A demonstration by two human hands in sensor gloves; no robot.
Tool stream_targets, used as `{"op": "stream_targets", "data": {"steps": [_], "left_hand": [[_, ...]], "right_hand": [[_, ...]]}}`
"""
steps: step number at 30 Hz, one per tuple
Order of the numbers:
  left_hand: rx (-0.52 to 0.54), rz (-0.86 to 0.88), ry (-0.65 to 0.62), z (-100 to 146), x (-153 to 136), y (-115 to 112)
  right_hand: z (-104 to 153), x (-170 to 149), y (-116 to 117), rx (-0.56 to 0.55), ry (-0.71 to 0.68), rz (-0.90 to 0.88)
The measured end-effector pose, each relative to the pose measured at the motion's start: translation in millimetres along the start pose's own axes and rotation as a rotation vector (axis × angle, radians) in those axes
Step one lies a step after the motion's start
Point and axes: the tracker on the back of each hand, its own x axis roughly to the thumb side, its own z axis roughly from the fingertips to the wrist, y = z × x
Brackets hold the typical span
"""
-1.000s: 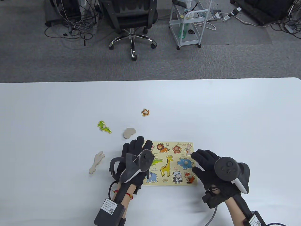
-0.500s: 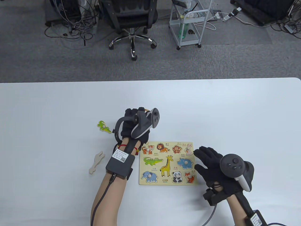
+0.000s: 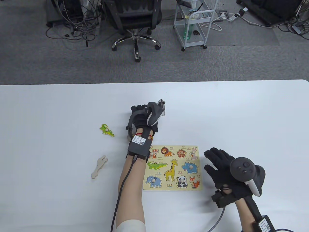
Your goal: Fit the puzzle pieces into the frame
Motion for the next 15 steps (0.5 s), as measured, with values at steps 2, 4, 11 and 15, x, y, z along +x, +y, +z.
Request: {"op": "stream_targets", "data": {"steps": [2, 4, 11, 15], "left_hand": [[0.025, 0.033, 0.021, -3.1, -0.2, -4.3], [0.038, 0.053, 0.032, -2.1, 0.4, -5.4], [0.011, 0.017, 0.052, -3.3, 7.1, -3.6], [0.003, 0.004, 0.032, -2.8, 8.4, -4.4]], "right_hand": [[0.1, 0.5, 0.4, 0.006, 0.004, 0.004], [0.2, 0.9, 0.9, 0.01, 0.004, 0.013], [0.6, 0.8, 0.4, 0.003, 0.001, 0.013], [0.2, -1.4, -0.8, -0.001, 0.016, 0.004]]}}
